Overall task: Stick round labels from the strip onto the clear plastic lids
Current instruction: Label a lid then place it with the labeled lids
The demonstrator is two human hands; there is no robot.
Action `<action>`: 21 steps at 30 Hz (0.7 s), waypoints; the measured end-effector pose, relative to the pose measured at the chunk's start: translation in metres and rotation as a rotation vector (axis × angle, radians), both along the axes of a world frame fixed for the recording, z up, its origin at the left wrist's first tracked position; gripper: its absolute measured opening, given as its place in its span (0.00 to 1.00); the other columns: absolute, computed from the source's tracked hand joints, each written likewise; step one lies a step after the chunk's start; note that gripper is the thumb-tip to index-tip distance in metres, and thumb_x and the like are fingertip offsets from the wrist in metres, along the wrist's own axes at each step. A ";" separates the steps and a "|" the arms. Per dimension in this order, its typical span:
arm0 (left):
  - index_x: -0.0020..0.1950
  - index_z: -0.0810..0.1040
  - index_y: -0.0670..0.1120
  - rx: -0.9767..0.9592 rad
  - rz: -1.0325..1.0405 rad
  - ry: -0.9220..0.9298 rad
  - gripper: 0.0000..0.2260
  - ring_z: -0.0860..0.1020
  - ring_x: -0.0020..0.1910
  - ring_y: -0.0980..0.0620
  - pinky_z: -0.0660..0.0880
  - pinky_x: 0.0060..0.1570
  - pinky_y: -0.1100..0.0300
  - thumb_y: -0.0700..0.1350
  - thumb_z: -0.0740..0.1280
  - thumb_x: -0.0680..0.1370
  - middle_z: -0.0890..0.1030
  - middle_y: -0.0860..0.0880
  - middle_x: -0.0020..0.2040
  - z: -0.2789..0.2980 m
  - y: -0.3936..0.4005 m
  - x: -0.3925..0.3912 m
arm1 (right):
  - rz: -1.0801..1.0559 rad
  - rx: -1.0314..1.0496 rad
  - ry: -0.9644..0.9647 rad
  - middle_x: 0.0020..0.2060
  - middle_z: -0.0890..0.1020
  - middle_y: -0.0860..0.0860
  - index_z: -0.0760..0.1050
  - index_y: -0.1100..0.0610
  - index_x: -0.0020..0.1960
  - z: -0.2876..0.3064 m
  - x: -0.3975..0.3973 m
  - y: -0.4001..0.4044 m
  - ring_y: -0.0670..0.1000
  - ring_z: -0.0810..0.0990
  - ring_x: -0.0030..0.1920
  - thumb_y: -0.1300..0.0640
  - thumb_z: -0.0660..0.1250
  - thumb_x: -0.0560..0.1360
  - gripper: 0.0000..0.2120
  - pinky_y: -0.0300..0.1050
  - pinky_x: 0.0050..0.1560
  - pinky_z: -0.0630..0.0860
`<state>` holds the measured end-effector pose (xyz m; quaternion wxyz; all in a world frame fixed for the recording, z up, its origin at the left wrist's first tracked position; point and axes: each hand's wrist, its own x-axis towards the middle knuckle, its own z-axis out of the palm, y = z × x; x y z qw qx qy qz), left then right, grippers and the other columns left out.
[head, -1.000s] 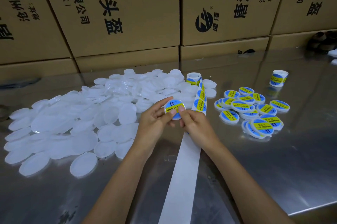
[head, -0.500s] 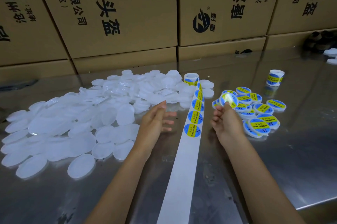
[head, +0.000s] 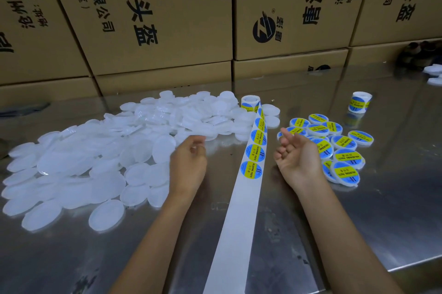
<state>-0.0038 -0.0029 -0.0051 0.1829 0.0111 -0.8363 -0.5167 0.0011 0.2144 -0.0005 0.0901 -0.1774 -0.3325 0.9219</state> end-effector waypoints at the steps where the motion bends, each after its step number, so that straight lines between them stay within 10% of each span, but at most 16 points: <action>1: 0.62 0.81 0.48 -0.146 0.102 0.038 0.13 0.76 0.61 0.48 0.73 0.61 0.55 0.39 0.63 0.80 0.81 0.48 0.60 0.000 -0.007 -0.002 | 0.021 0.047 0.006 0.32 0.73 0.49 0.78 0.59 0.54 0.000 0.000 -0.002 0.47 0.65 0.30 0.57 0.56 0.81 0.13 0.38 0.34 0.65; 5: 0.71 0.73 0.45 -0.488 0.342 -0.044 0.20 0.64 0.71 0.40 0.65 0.66 0.46 0.44 0.68 0.79 0.69 0.41 0.72 -0.003 -0.035 -0.011 | 0.076 0.285 0.016 0.31 0.73 0.50 0.78 0.59 0.50 0.000 -0.001 -0.011 0.47 0.66 0.29 0.58 0.59 0.80 0.10 0.39 0.31 0.65; 13: 0.68 0.75 0.41 -0.450 0.358 -0.094 0.20 0.70 0.65 0.39 0.72 0.60 0.47 0.43 0.72 0.77 0.73 0.39 0.65 -0.007 -0.049 -0.020 | -0.040 1.107 0.035 0.35 0.79 0.46 0.79 0.57 0.45 -0.013 -0.004 -0.033 0.41 0.76 0.35 0.58 0.67 0.77 0.04 0.34 0.37 0.72; 21: 0.62 0.79 0.41 -0.376 0.333 -0.130 0.18 0.72 0.63 0.39 0.70 0.54 0.52 0.44 0.76 0.75 0.76 0.38 0.62 -0.007 -0.053 -0.024 | 0.004 1.358 0.076 0.29 0.74 0.42 0.78 0.53 0.41 -0.021 -0.006 -0.037 0.42 0.72 0.30 0.56 0.66 0.76 0.06 0.40 0.37 0.70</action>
